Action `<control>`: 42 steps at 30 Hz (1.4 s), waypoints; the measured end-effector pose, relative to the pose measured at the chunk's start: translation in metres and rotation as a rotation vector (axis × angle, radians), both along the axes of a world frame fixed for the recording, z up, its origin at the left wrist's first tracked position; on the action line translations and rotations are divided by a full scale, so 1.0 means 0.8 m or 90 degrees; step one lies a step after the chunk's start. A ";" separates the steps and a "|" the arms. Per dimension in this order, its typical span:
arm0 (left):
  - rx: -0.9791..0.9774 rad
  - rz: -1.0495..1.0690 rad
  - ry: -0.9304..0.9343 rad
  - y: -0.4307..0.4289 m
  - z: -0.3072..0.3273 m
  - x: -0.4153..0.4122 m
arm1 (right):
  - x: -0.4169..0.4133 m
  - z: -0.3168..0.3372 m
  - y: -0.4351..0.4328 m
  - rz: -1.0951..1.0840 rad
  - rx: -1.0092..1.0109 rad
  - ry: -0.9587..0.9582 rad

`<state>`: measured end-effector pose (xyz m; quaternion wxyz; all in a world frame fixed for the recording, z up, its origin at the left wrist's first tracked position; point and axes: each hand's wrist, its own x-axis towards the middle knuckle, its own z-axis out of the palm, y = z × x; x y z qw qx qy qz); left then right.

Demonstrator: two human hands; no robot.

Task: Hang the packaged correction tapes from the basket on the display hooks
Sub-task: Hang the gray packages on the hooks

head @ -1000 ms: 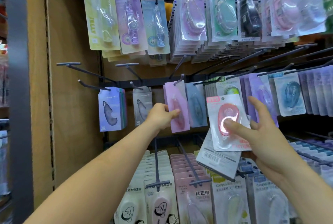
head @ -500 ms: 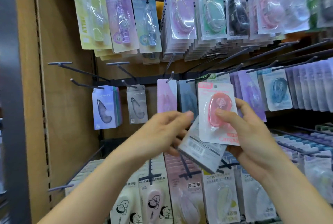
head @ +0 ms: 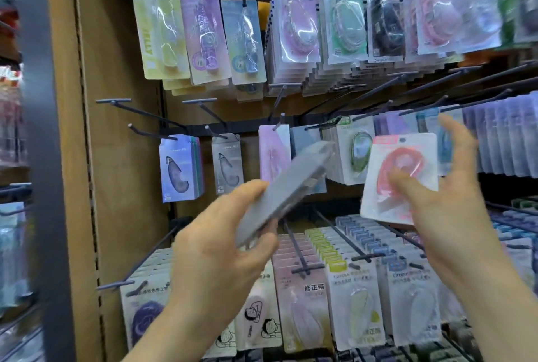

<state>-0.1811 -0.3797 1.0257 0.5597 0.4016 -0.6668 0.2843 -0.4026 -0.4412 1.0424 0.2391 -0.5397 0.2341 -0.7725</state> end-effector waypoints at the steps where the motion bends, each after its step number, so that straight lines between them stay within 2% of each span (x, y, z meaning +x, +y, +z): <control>1: -0.120 0.103 -0.092 -0.003 0.000 0.001 | 0.007 -0.002 0.005 0.022 0.006 0.025; 3: -0.255 0.221 -0.197 -0.007 -0.001 -0.004 | 0.025 -0.009 0.018 0.149 0.053 0.047; 4: -0.291 0.254 -0.217 -0.009 -0.002 -0.007 | 0.034 -0.015 0.024 0.259 0.069 0.054; 6: -0.328 0.280 -0.235 -0.011 -0.009 -0.016 | 0.046 -0.020 0.038 0.429 0.084 0.076; 7: -0.332 0.280 -0.244 -0.011 -0.014 -0.020 | 0.049 -0.020 0.040 0.458 0.081 0.084; 10: -0.255 0.236 -0.274 -0.009 -0.027 -0.029 | 0.053 -0.020 0.034 0.433 0.102 0.024; 13: -0.046 0.132 -0.272 -0.003 -0.034 -0.025 | 0.053 -0.021 0.025 0.372 0.099 0.024; 15: 0.103 -0.004 -0.213 0.007 -0.030 -0.019 | 0.051 -0.022 0.023 0.352 0.089 0.036; 17: 0.167 -0.153 -0.057 0.017 -0.017 -0.019 | 0.051 -0.022 0.023 0.375 0.082 0.062; 19: 0.176 -0.237 0.128 0.017 0.003 -0.020 | 0.054 -0.023 0.025 0.402 0.053 0.125; 21: 0.282 -0.366 0.284 0.010 0.025 -0.015 | 0.061 -0.023 0.028 0.427 0.019 0.195; 23: 0.358 -0.436 0.382 0.002 0.038 -0.007 | 0.068 -0.023 0.027 0.453 0.008 0.234; 28: 0.351 -0.455 0.454 0.001 0.047 0.006 | 0.085 -0.025 0.019 0.445 0.022 0.252; 32: 0.253 -0.406 0.529 -0.011 0.075 0.026 | 0.103 -0.023 0.017 0.417 0.045 0.281; 37: 0.176 -0.335 0.539 -0.034 0.121 0.057 | 0.140 -0.002 0.007 0.391 0.065 0.266; 42: 0.190 -0.306 0.537 -0.055 0.139 0.079 | 0.162 0.005 -0.003 0.355 0.081 0.272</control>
